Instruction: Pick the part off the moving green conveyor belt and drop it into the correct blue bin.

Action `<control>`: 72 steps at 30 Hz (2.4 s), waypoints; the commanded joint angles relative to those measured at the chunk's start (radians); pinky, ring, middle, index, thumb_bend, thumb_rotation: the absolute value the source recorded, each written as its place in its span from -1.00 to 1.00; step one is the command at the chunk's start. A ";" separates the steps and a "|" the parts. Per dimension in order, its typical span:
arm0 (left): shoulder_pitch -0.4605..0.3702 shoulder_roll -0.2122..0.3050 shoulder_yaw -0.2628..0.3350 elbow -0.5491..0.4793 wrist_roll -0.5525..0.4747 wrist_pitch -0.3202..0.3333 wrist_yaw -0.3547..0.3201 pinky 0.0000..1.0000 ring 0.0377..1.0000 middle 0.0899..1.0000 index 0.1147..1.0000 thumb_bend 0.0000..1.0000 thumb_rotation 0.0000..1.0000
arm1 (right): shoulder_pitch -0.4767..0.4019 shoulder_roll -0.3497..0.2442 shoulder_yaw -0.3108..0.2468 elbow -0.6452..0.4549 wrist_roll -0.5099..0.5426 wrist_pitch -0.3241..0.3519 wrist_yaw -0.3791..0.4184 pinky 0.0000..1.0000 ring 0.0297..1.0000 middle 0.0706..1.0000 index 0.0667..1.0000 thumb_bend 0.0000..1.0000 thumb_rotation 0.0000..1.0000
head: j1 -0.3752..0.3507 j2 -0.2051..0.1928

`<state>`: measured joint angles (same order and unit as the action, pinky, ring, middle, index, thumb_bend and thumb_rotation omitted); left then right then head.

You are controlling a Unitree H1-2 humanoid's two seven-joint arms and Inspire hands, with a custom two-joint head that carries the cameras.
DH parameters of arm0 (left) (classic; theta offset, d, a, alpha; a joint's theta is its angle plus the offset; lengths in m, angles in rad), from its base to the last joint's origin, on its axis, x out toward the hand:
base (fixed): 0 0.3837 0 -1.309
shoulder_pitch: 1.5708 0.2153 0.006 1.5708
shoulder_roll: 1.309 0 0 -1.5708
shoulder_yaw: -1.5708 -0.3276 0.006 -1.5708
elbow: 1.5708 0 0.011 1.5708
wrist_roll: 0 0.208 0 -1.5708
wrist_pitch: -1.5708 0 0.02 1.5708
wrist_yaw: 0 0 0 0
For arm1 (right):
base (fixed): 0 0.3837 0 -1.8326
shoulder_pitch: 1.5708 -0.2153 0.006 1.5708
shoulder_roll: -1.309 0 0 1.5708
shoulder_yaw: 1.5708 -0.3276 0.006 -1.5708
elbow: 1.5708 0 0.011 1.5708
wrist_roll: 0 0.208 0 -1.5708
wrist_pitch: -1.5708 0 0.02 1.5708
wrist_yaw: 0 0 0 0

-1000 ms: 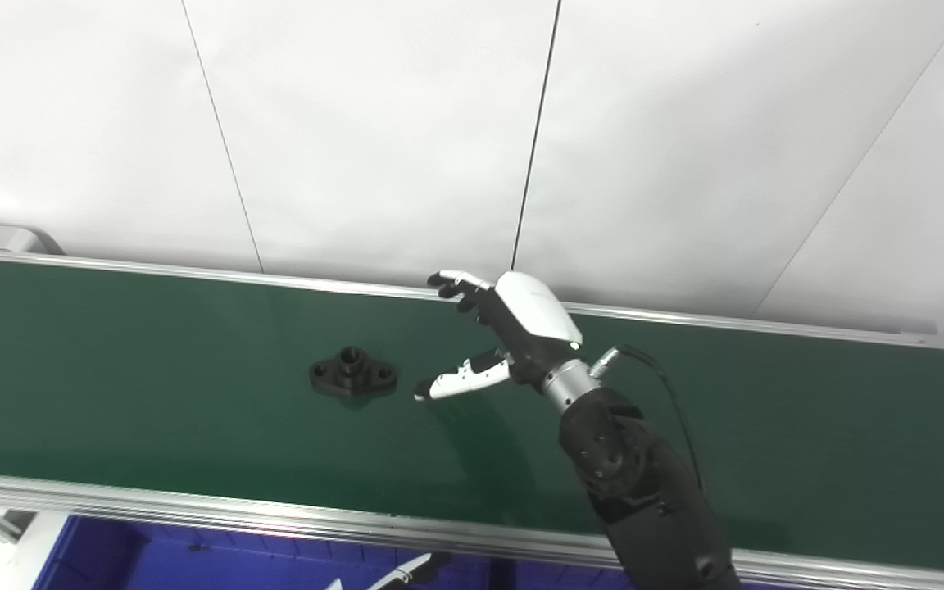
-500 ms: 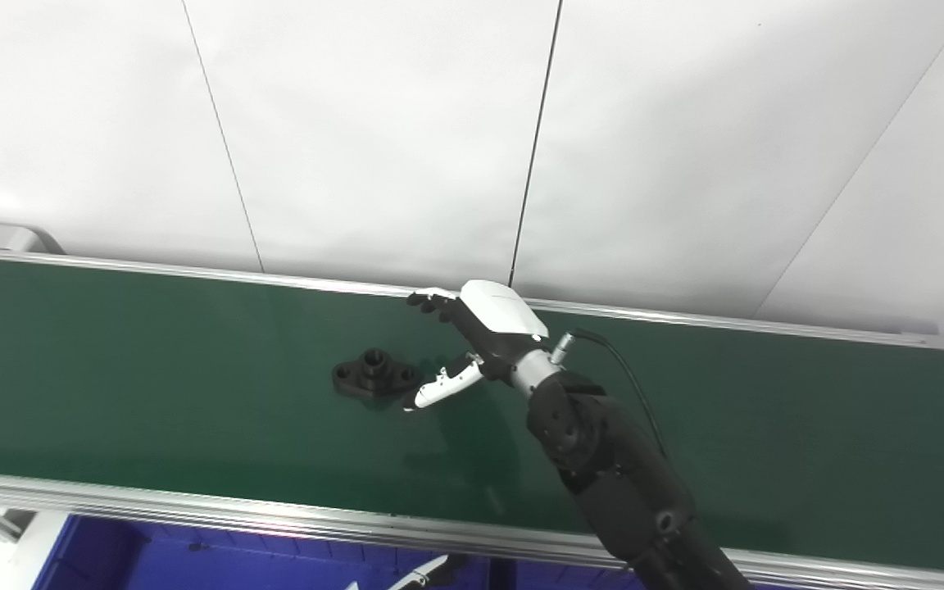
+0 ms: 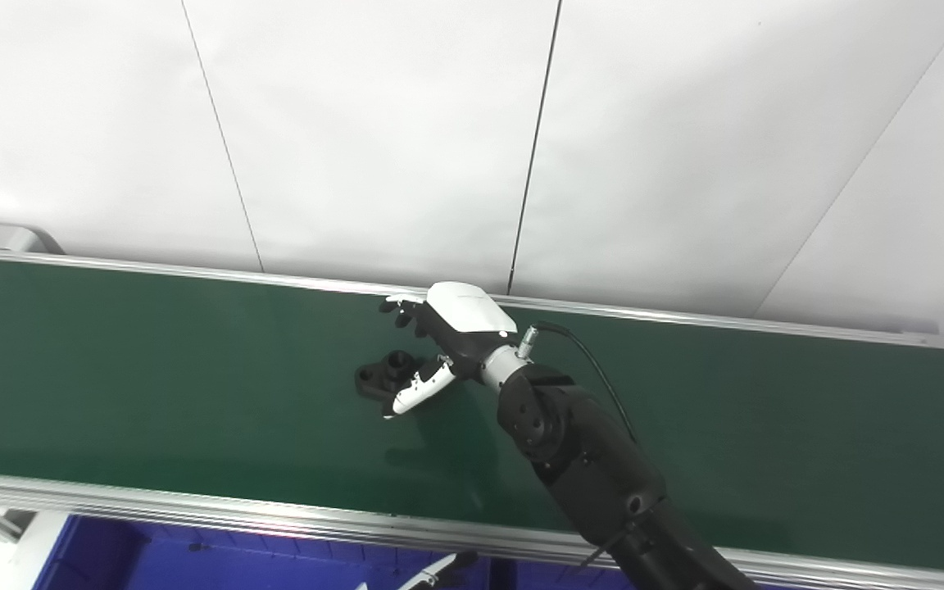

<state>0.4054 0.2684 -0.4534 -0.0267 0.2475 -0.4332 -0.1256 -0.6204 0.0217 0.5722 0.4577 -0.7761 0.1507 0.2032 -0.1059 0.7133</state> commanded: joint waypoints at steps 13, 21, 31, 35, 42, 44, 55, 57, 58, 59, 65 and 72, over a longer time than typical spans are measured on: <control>0.028 -0.022 0.021 -0.060 0.004 -0.014 -0.023 0.65 0.83 0.92 0.88 0.89 -0.34 | -0.020 -0.047 0.087 0.035 -0.039 -0.039 -0.008 -0.11 0.07 0.26 0.55 0.43 -0.80 | 0.001 0.016; 0.033 -0.025 0.031 -0.068 0.009 -0.017 -0.028 0.67 0.83 0.91 0.88 0.88 -0.31 | -0.015 -0.093 0.133 -0.012 -0.092 -0.006 0.020 -0.62 -0.54 -0.13 0.47 0.12 -1.00 | -0.004 0.030; 0.031 -0.032 0.040 -0.068 0.002 -0.024 -0.034 0.70 0.84 0.92 0.88 0.84 -0.30 | -0.005 -0.145 0.187 -0.035 -0.170 -0.027 0.007 -0.45 -0.29 -0.10 0.01 0.02 -1.00 | -0.010 0.039; 0.029 -0.034 0.045 -0.066 0.009 -0.027 -0.031 0.73 0.86 0.92 0.87 0.83 -0.29 | 0.014 -0.153 0.178 -0.049 -0.177 -0.030 -0.018 -0.42 -0.27 -0.10 0.00 0.02 -1.00 | -0.011 0.041; 0.024 -0.032 0.048 -0.065 -0.004 -0.030 -0.037 0.75 0.86 0.92 0.87 0.80 -0.31 | 0.055 -0.169 0.151 -0.133 -0.163 -0.044 -0.051 -0.54 -0.30 -0.15 0.02 0.02 -1.00 | -0.015 0.048; 0.024 -0.031 0.049 -0.068 -0.004 -0.026 -0.040 0.77 0.87 0.93 0.88 0.80 -0.30 | 0.080 -0.170 0.130 -0.174 -0.156 -0.049 -0.085 -0.59 -0.30 -0.15 0.01 0.02 -1.00 | -0.016 0.053; 0.039 -0.012 0.060 -0.099 -0.024 -0.014 -0.064 0.82 0.90 0.95 0.91 0.77 -0.28 | 0.271 -0.164 -0.016 -0.631 -0.193 0.090 -0.002 -0.63 -0.35 -0.18 -0.02 0.02 -1.00 | -0.040 0.084; 0.047 -0.007 0.065 -0.117 -0.030 0.002 -0.070 0.82 0.91 0.96 0.91 0.77 -0.28 | 0.310 -0.157 -0.047 -0.706 -0.209 0.105 0.004 -0.60 -0.36 -0.21 0.00 0.01 -1.00 | -0.048 0.094; 0.051 -0.005 0.068 -0.126 -0.036 0.007 -0.073 0.81 0.91 0.96 0.91 0.77 -0.28 | 0.329 -0.152 -0.063 -0.747 -0.219 0.117 0.014 -0.60 -0.36 -0.21 0.00 0.01 -1.00 | -0.052 0.099; 0.055 -0.006 0.071 -0.131 -0.045 0.012 -0.073 0.81 0.90 0.96 0.92 0.77 -0.29 | 0.344 -0.149 -0.078 -0.784 -0.228 0.127 0.028 -0.61 -0.37 -0.21 0.00 0.01 -1.00 | -0.055 0.105; 0.064 -0.007 0.090 -0.145 -0.100 0.015 -0.085 0.82 0.92 0.97 0.95 0.72 -0.30 | 0.450 -0.127 -0.154 -0.984 -0.237 0.165 0.114 -0.68 -0.23 -0.09 -0.11 0.03 -1.00 | -0.087 0.140; 0.073 0.007 0.122 -0.223 -0.096 0.115 -0.104 0.81 0.94 1.00 1.00 0.74 -0.09 | 0.661 -0.132 -0.230 -1.153 -0.160 0.168 0.166 -0.74 -0.20 -0.09 -0.11 0.04 -1.00 | -0.111 0.198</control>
<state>0.4697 0.2685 -0.3383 -0.2058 0.1591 -0.3367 -0.2228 0.0208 -0.1170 0.3569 -0.6410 -0.9624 0.3024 0.3612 -0.2177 0.9110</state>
